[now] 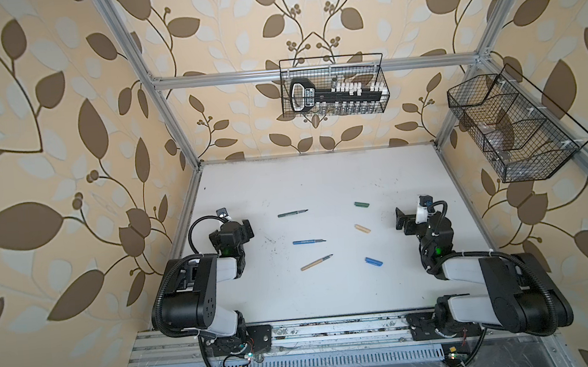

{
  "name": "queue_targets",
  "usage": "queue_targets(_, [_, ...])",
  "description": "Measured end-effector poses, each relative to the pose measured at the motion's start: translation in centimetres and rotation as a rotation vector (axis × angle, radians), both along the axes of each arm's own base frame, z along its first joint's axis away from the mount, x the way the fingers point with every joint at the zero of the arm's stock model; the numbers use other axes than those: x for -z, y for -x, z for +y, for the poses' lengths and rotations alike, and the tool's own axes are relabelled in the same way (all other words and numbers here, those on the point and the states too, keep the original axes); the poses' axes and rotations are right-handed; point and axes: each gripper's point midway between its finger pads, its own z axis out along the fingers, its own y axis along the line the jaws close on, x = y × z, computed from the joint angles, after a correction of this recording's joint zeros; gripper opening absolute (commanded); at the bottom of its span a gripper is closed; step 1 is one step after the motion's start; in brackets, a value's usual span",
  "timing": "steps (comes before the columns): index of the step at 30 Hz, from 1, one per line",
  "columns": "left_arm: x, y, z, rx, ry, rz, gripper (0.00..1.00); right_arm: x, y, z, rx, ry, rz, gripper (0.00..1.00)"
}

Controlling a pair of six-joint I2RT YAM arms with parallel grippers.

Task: Insert the pens into the pen caps
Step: 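Move the left gripper toward the blue pen while the right reaches the blue cap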

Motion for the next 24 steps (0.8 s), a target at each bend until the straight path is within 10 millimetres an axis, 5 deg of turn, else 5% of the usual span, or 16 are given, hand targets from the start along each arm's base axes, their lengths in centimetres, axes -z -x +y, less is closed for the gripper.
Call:
queue_targets(5, [-1.2, -1.3, -0.1, -0.011, -0.016, 0.064, 0.99, -5.0, -3.2, 1.9, -0.023, 0.020, -0.011, 0.96])
queue_targets(9, [-6.5, -3.4, -1.1, -0.007, 0.006, 0.059, 0.99, -8.0, -4.2, 7.7, -0.155, 0.017, 0.015, 0.94])
queue_targets(12, [-10.7, -3.8, -3.0, 0.036, 0.047, 0.025, 0.99, -8.7, -2.5, 12.8, -0.272, 0.027, 0.063, 0.95])
queue_targets(15, [-12.4, -2.4, -5.7, 0.113, 0.108, 0.023, 0.99, -9.2, 0.2, 16.5, -0.364, 0.000, 0.107, 0.93])
queue_targets(24, [-10.5, 4.2, -12.4, 0.319, 0.254, 0.187, 0.99, -6.9, 6.1, 18.2, -0.406, -0.096, 0.299, 0.87])
